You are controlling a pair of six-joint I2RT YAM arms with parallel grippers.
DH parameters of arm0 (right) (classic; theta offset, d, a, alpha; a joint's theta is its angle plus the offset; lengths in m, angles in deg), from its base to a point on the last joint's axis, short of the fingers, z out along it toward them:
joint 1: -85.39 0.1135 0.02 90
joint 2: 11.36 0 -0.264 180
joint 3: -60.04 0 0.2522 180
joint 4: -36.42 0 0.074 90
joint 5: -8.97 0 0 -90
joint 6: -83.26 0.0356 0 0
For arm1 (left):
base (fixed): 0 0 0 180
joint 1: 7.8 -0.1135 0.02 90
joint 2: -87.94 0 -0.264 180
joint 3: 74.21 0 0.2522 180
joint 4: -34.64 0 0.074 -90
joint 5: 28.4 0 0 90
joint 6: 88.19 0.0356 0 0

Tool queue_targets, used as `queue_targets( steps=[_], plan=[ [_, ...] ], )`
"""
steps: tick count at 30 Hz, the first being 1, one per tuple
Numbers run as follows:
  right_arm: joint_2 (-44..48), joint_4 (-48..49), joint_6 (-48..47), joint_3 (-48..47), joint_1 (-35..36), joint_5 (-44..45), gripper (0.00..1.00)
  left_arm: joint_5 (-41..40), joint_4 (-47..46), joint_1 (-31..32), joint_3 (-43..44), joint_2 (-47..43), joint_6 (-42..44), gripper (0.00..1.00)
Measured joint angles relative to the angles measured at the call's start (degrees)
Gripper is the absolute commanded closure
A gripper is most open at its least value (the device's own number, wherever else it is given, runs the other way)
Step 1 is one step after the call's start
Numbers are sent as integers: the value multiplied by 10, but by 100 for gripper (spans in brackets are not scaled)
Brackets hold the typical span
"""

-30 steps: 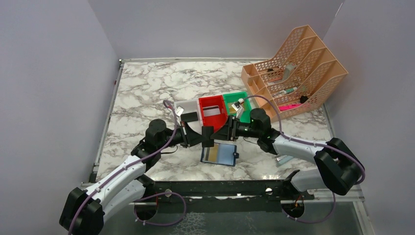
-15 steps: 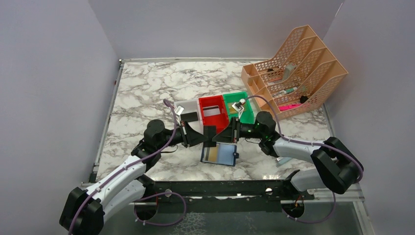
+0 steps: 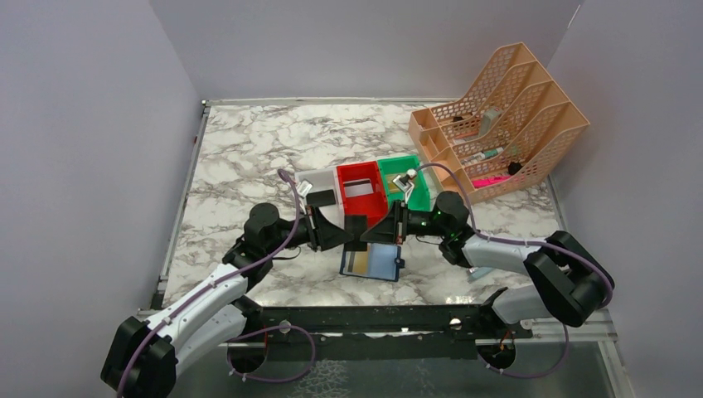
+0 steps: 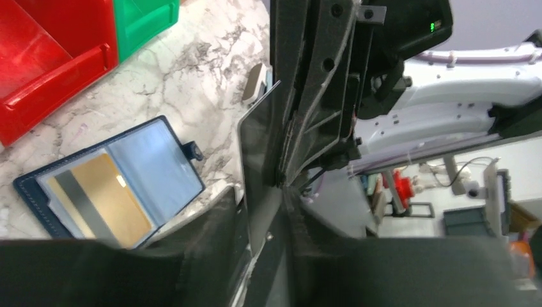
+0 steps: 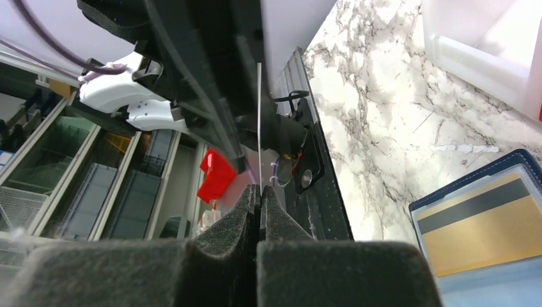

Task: Take the credit cards out of the card holder
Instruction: Place the credit card in the storage box.

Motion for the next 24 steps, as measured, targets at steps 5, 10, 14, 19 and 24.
queue_targets(
  steps=[5, 10, 14, 19, 24],
  plan=[
    [21, -47, -34, 0, 0, 21, 99, -52, 106, 0, 31, 0, 36, 3],
    [51, -186, -109, -32, 0, 78, 99, -205, 289, -2, 129, -20, 88, 1],
    [59, -289, -175, -85, 0, 139, 99, -349, 410, -2, 195, -40, 109, 1],
    [44, -398, -260, -176, 13, 228, 99, -485, 508, -2, 231, -51, 132, 1],
    [10, -447, -351, -241, 43, 299, 99, -607, 548, -2, 234, -57, 182, 1]
  ],
)
